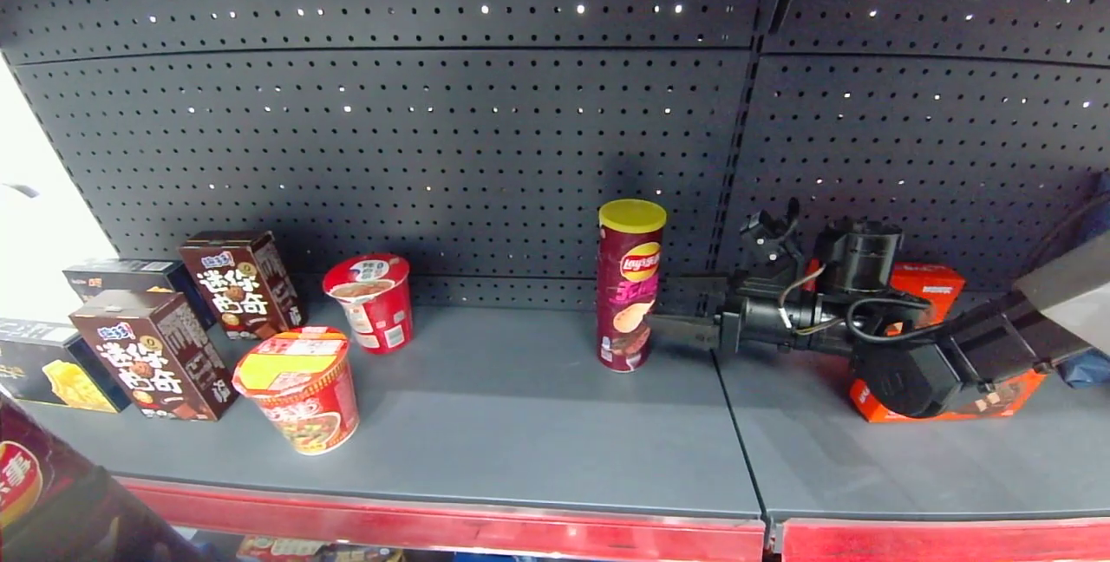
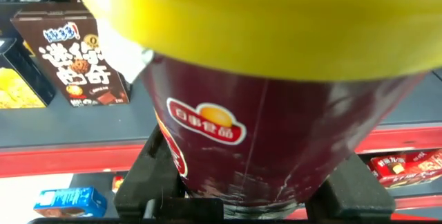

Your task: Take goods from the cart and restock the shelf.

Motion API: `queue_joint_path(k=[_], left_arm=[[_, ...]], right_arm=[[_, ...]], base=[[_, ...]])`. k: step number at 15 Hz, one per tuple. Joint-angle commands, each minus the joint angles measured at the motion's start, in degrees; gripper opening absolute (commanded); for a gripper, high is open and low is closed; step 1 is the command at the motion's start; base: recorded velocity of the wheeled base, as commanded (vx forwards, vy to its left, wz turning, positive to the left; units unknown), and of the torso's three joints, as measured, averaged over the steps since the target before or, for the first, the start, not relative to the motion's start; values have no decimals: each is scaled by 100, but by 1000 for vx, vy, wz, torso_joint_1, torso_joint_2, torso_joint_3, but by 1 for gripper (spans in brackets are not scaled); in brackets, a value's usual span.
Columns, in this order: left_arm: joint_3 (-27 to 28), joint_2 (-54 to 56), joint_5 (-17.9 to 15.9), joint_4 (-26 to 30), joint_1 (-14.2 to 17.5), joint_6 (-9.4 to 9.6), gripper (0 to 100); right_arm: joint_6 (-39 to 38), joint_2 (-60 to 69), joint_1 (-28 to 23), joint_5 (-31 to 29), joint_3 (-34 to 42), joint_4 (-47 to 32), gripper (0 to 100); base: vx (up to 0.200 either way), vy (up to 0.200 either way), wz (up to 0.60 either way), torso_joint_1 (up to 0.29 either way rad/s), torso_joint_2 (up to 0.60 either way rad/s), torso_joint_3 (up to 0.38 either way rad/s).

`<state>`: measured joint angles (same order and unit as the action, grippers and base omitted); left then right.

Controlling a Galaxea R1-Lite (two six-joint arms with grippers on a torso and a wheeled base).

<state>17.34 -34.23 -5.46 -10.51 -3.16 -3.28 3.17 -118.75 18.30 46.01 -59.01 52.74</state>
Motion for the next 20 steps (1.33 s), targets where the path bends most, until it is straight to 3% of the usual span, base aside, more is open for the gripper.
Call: queue_joint_path(k=[1, 20], left_arm=[[-108, 145, 10, -4, -1, -6, 0], [-406, 189, 19, -4, 8, -6, 0]], right_arm=[[-1, -236, -28, 5, -101, -9, 100], [-18, -1458, 271, -83, -1323, -141, 100]], base=[[0, 0, 0, 0, 0, 0], [0, 0, 0, 0, 0, 0]])
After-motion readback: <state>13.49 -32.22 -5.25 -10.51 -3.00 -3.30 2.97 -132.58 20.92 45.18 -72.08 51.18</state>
